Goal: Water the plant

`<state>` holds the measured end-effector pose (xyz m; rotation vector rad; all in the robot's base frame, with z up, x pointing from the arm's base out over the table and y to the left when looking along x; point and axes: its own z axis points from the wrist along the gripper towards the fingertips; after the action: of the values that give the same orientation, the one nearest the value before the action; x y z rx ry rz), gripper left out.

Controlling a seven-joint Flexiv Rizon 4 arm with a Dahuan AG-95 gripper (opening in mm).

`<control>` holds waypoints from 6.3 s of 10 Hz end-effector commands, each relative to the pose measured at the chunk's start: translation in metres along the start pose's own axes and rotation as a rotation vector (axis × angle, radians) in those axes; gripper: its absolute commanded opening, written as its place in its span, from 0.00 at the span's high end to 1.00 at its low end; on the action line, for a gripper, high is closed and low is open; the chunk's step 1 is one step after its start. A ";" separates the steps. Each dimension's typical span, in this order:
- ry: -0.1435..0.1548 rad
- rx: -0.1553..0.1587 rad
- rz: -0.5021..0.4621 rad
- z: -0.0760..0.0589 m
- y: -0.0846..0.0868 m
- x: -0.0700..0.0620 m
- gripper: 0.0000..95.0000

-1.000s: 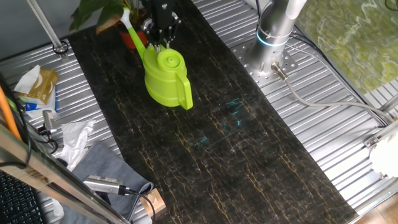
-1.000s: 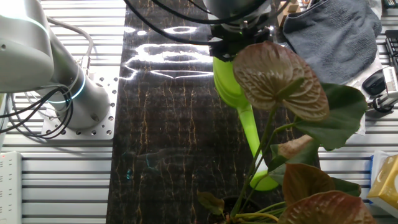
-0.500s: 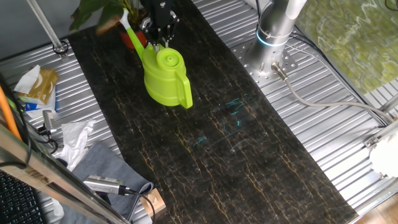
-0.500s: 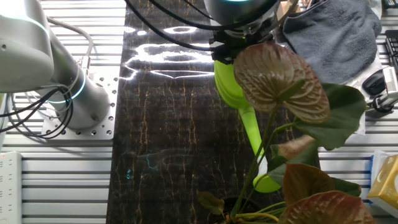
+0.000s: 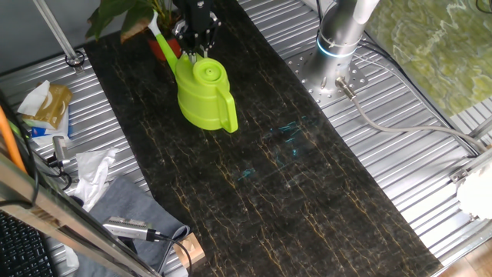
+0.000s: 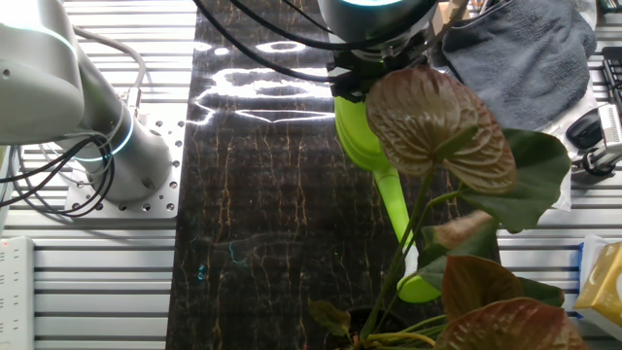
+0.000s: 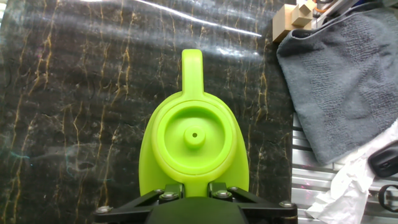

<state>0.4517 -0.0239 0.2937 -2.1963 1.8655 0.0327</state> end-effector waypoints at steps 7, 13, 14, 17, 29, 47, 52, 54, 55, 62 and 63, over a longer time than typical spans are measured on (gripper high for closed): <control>-0.006 0.000 -0.003 0.000 0.000 0.001 1.00; -0.017 0.006 -0.005 0.000 0.002 0.001 1.00; -0.019 0.008 -0.005 0.000 0.002 0.001 1.00; -0.027 0.015 -0.010 0.001 0.004 0.002 1.00; -0.066 0.036 -0.020 -0.001 0.008 0.008 1.00; -0.119 0.065 -0.017 -0.003 0.008 0.010 1.00; -0.134 0.074 -0.023 -0.003 0.008 0.011 1.00; -0.137 0.076 -0.023 -0.003 0.009 0.011 1.00; -0.138 0.077 -0.022 -0.004 0.009 0.011 1.00; -0.142 0.085 -0.009 -0.003 0.016 0.015 1.00; -0.142 0.085 -0.009 -0.003 0.016 0.015 1.00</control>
<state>0.4379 -0.0417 0.2910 -2.0880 1.7488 0.1028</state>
